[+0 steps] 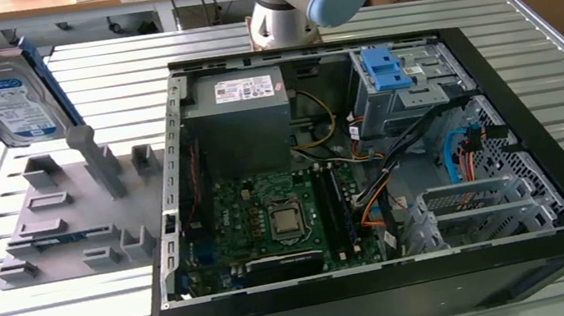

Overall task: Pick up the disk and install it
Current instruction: 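Pick up the disk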

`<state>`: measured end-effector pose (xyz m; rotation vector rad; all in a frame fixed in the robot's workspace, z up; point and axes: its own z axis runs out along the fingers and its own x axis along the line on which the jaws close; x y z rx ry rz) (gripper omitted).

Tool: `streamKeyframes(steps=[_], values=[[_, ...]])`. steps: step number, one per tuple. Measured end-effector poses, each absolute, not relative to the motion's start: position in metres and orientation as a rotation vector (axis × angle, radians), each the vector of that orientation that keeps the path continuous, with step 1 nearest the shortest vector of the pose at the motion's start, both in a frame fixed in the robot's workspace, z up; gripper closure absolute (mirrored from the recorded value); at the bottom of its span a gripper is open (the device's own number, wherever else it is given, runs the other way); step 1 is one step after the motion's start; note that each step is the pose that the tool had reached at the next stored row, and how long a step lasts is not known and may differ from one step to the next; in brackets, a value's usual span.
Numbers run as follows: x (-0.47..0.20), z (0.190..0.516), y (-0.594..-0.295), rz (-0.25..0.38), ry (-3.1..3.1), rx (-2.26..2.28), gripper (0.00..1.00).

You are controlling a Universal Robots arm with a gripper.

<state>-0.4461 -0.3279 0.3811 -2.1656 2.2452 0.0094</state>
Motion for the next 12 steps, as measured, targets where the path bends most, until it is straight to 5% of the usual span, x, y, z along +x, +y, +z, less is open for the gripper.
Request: streamKeyframes(steps=[12], values=[[-0.4462,0.3866,-0.3279,0.009,2.245,-2.165,0.64]])
